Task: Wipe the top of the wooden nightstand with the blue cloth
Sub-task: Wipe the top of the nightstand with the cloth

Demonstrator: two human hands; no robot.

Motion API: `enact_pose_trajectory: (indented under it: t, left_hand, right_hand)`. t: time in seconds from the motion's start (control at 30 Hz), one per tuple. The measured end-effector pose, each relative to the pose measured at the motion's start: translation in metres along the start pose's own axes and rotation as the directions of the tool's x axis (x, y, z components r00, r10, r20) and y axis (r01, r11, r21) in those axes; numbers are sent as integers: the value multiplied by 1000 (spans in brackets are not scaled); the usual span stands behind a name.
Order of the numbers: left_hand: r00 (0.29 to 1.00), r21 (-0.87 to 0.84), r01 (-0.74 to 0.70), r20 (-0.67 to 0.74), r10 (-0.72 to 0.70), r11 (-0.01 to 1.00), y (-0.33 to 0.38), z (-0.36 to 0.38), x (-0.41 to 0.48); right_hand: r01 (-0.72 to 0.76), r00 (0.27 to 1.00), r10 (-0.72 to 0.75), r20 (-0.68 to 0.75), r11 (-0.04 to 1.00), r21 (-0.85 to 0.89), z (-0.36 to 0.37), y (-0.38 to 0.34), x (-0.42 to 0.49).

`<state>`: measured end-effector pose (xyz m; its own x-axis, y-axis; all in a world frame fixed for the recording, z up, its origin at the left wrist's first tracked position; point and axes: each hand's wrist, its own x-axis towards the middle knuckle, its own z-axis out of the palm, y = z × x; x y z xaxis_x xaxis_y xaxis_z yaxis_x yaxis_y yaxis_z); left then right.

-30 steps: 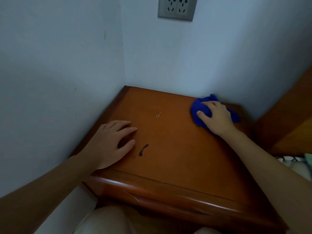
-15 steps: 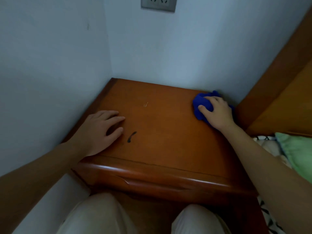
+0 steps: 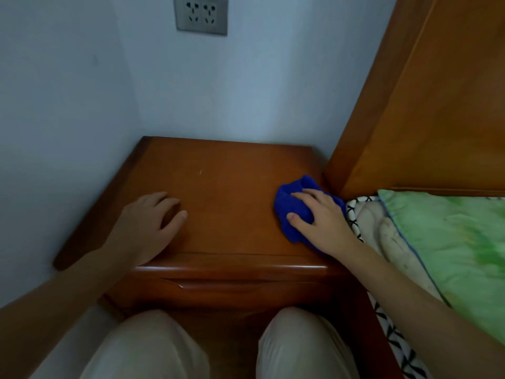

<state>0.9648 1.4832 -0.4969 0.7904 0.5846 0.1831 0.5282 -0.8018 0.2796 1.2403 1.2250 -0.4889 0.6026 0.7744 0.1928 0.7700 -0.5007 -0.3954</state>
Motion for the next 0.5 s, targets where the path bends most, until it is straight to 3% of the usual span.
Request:
enact_pose_trajectory:
  t: [0.1, 0.33, 0.5]
  left_hand:
    - [998, 18, -53, -24, 54, 998, 13, 7, -6]
    - [994, 22, -72, -84, 73, 997, 6, 14, -5]
    - [995, 19, -63, -75, 64, 998, 11, 11, -7]
  right_hand:
    - [-2, 1000, 3, 31, 999, -34, -5, 2, 10]
    - [-95, 982, 89, -166, 995, -30, 13, 7, 73]
    - [-224, 966, 213, -146, 972, -66, 20, -3, 121]
